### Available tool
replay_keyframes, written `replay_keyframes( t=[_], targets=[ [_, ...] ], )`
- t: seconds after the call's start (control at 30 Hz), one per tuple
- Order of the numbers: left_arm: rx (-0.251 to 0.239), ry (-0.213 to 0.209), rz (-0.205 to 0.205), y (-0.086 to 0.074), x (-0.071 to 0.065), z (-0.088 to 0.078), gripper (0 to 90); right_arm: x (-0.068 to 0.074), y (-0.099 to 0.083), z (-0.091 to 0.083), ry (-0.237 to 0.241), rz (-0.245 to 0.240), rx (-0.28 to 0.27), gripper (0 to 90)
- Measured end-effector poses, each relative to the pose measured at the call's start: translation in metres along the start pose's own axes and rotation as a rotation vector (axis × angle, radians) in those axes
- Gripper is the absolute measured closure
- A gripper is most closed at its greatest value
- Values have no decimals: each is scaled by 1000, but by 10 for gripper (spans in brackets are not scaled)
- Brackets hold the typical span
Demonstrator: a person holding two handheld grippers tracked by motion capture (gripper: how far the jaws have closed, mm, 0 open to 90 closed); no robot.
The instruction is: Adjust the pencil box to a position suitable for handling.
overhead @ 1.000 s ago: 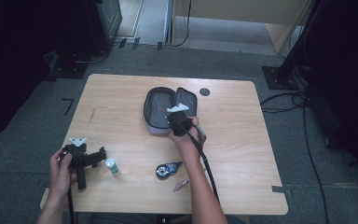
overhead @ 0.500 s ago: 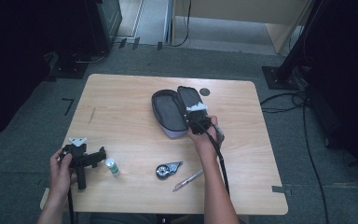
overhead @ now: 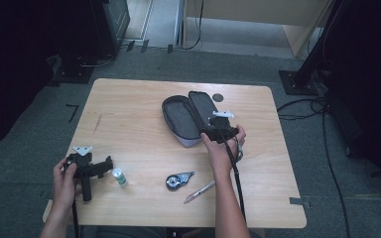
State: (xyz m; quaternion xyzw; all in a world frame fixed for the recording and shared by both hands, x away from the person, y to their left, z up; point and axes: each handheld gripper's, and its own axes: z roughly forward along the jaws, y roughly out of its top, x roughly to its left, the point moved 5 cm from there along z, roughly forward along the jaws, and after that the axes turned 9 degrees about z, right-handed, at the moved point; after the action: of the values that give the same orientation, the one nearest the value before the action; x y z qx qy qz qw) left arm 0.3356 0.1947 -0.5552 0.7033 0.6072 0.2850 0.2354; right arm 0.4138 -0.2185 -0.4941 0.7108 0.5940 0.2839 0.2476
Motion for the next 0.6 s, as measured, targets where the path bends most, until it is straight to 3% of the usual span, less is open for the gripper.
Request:
replay_keyframes(
  t=[0.2,0.47,0.6],
  targets=[
    [-1,0,-1,0,0,0,0,12,-8,6,31,77,41,88],
    [-1,0,-2,0,0,0,0,14,-18,22,32,174,83,125],
    [-2,0,-2,0,0,0,0,16,-25,30,38,172,111,145]
  ],
)
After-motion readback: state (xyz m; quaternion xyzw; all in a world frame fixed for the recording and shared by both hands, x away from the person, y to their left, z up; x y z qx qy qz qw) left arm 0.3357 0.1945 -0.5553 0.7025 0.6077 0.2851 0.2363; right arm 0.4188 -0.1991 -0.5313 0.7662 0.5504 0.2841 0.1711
